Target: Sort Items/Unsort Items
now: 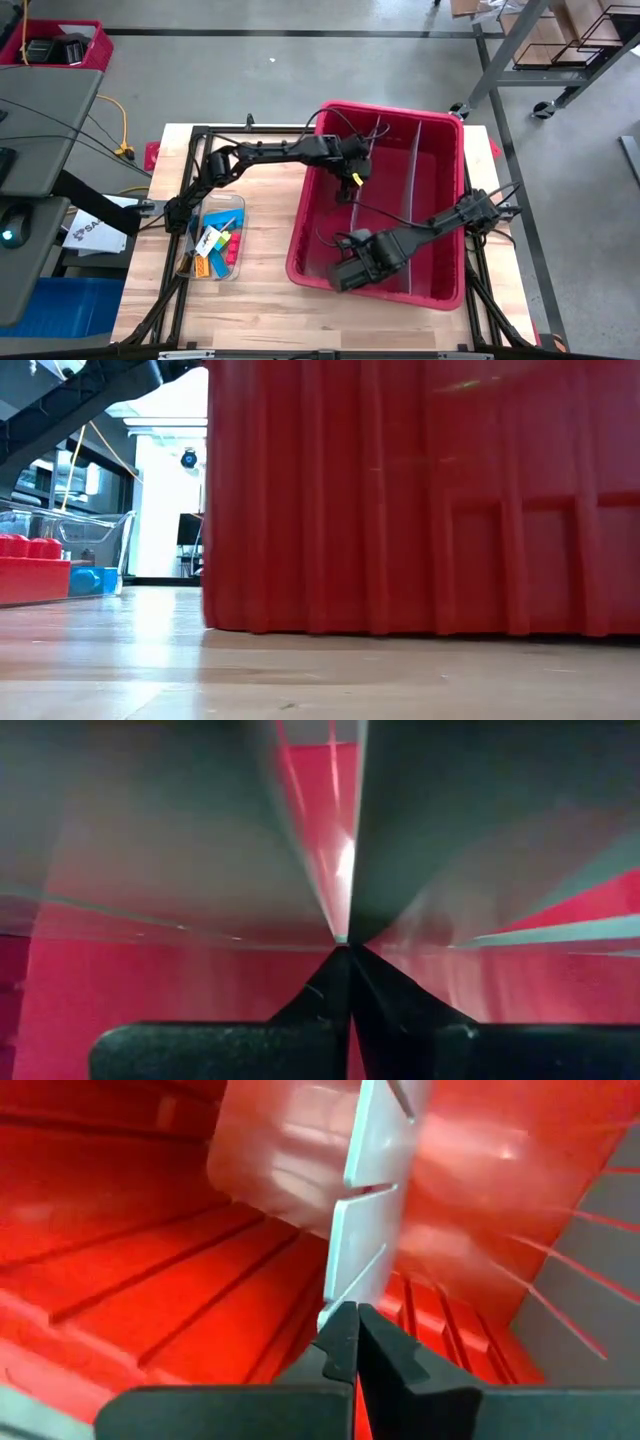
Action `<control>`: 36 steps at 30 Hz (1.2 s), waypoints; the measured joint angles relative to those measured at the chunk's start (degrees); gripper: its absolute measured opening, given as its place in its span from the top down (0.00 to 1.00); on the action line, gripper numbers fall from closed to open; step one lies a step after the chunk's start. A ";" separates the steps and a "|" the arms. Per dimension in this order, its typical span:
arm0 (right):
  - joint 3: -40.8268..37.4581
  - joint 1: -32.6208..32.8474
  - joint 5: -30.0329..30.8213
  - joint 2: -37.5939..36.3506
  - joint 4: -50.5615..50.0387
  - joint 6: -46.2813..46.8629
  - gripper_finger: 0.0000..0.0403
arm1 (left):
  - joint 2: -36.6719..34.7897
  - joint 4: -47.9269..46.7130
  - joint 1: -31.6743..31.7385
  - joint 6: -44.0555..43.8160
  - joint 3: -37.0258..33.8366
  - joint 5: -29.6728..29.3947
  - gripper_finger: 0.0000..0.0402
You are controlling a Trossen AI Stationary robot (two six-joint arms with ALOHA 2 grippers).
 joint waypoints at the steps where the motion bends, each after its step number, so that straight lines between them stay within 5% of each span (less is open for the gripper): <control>1: 0.00 0.09 -0.11 0.02 0.46 0.05 1.00 | 0.00 0.15 -0.05 0.00 0.00 -0.05 1.00; 36: 0.00 -2.04 7.17 3.16 13.20 -0.34 1.00 | -0.69 9.07 -0.43 -13.15 -0.04 -5.38 1.00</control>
